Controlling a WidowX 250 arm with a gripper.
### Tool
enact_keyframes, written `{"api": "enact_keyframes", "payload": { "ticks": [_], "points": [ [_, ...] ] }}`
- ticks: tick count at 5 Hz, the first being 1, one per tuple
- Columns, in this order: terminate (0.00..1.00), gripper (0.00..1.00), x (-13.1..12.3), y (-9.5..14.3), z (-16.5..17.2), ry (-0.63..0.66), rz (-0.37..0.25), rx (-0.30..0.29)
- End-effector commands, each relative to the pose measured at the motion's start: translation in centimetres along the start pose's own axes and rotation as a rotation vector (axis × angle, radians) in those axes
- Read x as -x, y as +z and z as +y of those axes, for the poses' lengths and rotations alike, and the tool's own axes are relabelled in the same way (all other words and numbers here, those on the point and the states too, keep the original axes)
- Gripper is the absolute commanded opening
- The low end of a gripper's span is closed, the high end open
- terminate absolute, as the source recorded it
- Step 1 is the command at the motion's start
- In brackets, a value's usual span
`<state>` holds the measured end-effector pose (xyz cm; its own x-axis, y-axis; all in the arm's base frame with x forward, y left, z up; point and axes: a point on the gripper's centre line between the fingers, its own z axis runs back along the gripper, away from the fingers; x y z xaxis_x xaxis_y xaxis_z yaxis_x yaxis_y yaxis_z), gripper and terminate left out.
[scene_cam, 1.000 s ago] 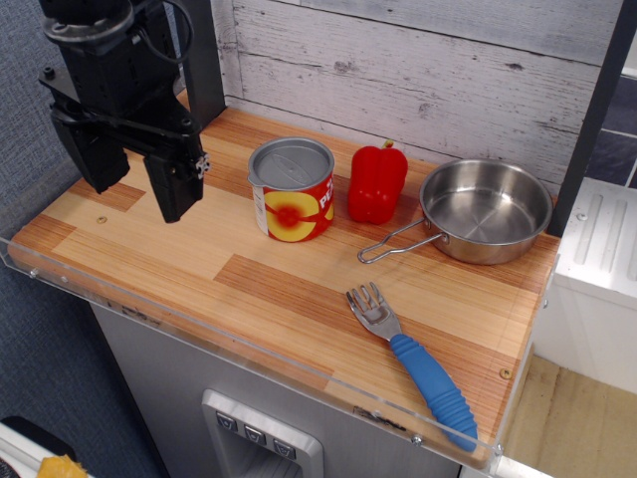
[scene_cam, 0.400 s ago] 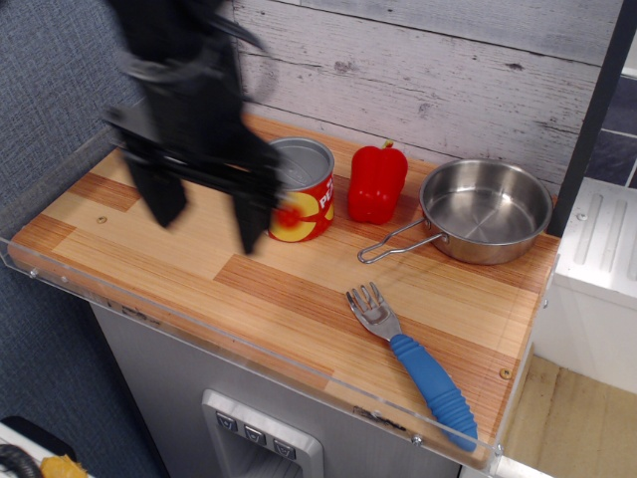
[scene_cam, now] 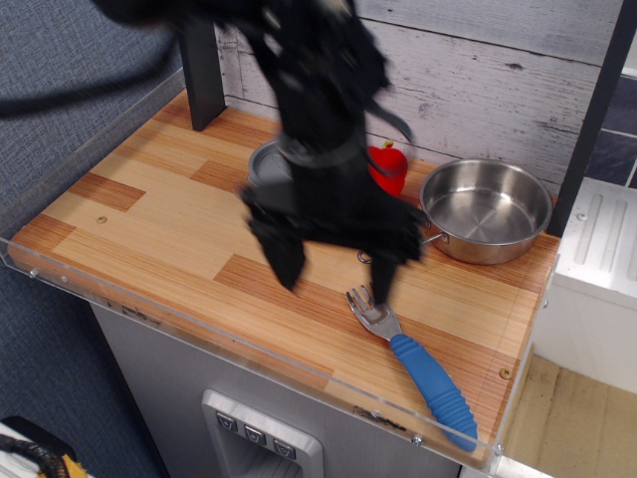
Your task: Move the blue fork to the furthest left of the other items.
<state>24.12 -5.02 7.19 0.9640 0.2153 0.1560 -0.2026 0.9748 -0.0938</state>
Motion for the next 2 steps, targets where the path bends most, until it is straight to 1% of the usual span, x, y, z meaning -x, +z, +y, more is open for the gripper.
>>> {"api": "enact_keyframes", "payload": {
  "ticks": [1,2],
  "points": [
    [0.0,1.0,-0.53,-2.3,-2.37,0.311,-0.032,-0.002],
    [0.0,1.0,-0.69,-3.05,-3.04,0.403,-0.004,0.022]
  ]
}}
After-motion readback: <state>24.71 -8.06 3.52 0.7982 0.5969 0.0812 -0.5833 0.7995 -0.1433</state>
